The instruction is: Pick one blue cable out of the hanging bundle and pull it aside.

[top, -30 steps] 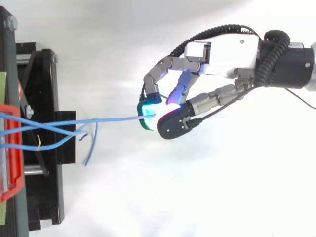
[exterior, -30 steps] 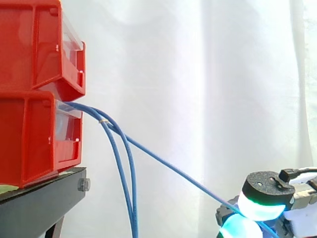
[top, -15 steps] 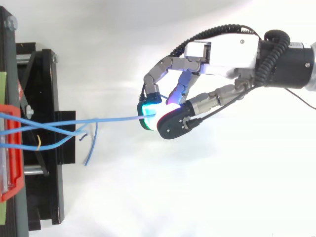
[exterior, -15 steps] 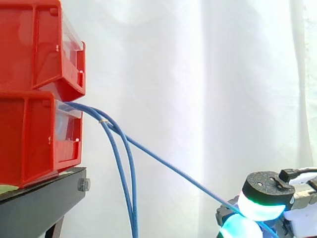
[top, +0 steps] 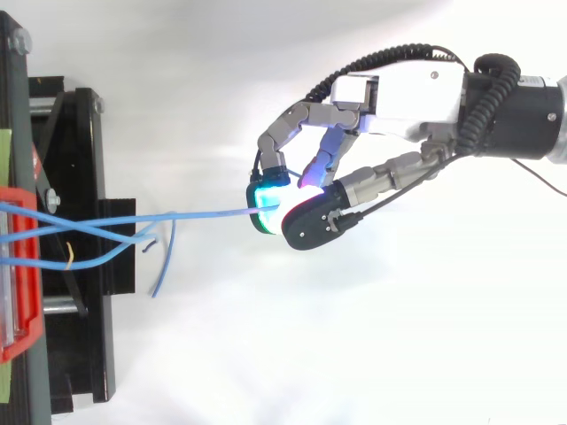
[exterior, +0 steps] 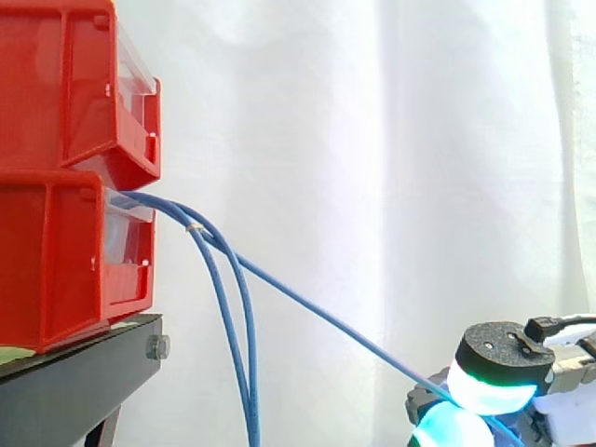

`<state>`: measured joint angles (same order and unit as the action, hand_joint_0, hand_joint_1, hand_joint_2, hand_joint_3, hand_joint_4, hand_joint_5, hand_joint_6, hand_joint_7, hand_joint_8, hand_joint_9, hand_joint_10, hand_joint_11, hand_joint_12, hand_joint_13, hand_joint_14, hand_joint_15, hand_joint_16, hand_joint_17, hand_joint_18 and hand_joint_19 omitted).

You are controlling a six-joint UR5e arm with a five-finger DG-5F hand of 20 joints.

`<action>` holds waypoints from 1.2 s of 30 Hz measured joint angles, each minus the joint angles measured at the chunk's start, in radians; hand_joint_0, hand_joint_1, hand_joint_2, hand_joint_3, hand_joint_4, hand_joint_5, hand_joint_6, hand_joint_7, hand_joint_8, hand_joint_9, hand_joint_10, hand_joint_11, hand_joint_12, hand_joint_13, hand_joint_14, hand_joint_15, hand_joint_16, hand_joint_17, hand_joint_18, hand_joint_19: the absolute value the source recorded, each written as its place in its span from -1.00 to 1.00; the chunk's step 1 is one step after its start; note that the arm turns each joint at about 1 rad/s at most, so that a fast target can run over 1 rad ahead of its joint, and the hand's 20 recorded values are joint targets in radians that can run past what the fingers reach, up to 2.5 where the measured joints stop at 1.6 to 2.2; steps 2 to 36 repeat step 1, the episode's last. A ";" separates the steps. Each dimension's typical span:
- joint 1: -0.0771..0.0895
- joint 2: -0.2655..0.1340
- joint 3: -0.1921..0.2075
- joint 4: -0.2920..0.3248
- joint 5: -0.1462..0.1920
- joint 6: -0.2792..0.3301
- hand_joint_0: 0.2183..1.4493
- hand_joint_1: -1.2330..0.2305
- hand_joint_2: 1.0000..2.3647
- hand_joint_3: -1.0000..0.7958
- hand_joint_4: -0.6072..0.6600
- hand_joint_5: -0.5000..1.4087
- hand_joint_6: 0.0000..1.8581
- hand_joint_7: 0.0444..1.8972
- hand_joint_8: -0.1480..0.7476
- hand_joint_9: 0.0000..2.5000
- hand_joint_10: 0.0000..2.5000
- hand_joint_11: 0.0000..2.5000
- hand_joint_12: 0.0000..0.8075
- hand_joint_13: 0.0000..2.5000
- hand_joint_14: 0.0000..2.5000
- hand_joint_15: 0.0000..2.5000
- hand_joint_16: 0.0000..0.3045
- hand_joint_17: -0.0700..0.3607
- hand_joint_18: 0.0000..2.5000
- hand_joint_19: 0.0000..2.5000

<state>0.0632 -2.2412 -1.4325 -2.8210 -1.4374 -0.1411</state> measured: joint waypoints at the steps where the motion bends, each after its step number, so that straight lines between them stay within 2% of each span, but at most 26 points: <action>1: 0.000 0.000 0.000 0.000 0.000 0.000 -0.39 -0.37 -0.98 0.03 -0.25 -0.51 -0.04 0.14 -0.01 -0.09 -0.99 -0.69 -0.22 -0.23 -0.99 -0.66 -0.67 -0.15 -0.27 -0.65; 36: 0.000 0.000 0.000 0.000 0.000 0.000 -0.39 -0.37 -0.98 0.03 -0.25 -0.51 -0.04 0.14 -0.01 -0.09 -0.99 -0.69 -0.22 -0.23 -0.99 -0.66 -0.67 -0.15 -0.27 -0.65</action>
